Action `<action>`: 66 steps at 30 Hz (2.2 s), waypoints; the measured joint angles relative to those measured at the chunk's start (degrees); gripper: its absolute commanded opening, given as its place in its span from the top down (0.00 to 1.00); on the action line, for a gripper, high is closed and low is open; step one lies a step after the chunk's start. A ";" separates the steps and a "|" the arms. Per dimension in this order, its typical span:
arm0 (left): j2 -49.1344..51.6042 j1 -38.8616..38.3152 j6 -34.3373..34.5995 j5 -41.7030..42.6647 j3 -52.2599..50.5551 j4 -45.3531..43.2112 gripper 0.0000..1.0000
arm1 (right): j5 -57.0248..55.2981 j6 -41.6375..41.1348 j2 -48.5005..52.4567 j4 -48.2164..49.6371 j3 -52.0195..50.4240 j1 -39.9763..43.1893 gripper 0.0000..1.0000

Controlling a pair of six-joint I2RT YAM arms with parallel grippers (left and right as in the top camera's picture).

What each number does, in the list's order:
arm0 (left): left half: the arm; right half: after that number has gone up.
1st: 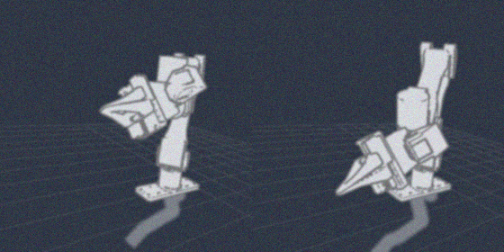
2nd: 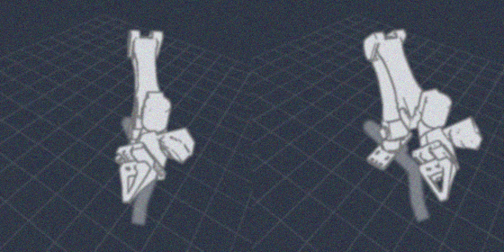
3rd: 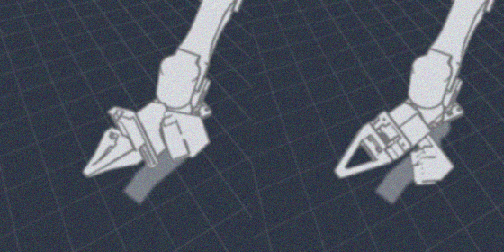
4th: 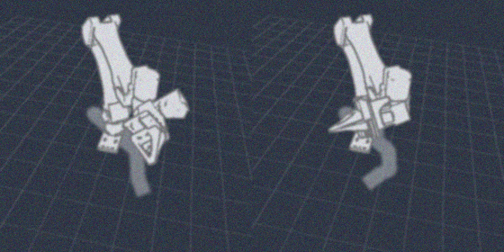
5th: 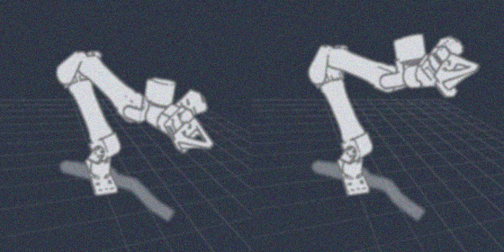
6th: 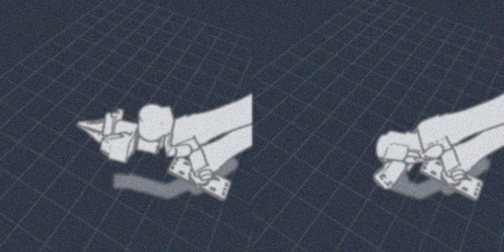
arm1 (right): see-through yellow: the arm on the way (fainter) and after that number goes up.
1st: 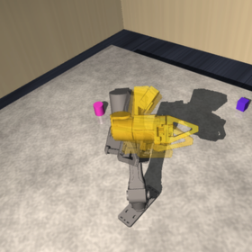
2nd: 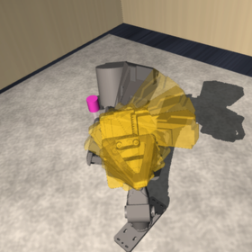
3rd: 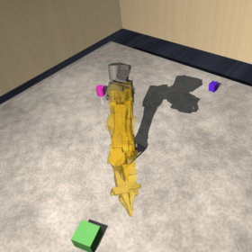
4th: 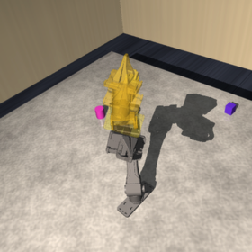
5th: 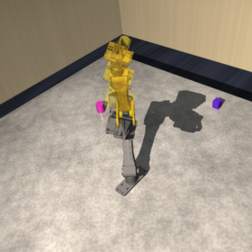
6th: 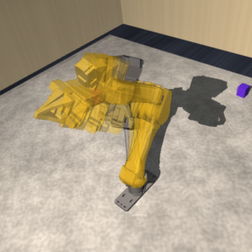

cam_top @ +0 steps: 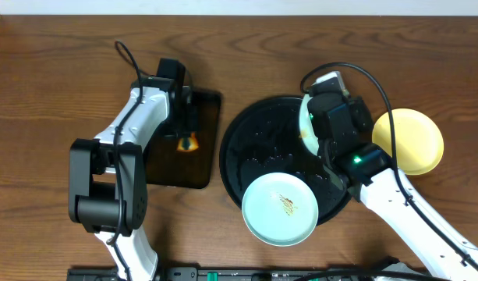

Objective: Clean dirty plates on tray and stack at the side
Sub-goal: 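Lift the upper blue plate with the right gripper and move it right, then set the blue plate onto the yellow plate at the right side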

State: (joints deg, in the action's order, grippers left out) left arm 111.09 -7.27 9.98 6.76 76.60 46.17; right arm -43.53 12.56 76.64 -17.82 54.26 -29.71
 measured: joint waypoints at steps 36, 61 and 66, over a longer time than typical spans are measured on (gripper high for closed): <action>0.00 0.31 3.98 -3.65 -0.02 0.55 0.92 | 37.68 -19.96 0.00 -17.55 -0.07 34.82 0.71; 0.00 0.31 3.98 -3.52 -0.02 1.03 0.92 | 45.94 -22.84 13.22 -18.36 -4.13 35.60 0.99; 0.00 0.31 3.98 -3.50 -0.02 1.16 0.92 | 46.42 -22.84 13.18 -16.92 -4.13 35.60 0.99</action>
State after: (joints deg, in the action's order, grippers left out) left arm 111.09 -6.96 13.96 3.27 76.58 47.33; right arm 2.90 -10.28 89.82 -34.74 50.13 5.89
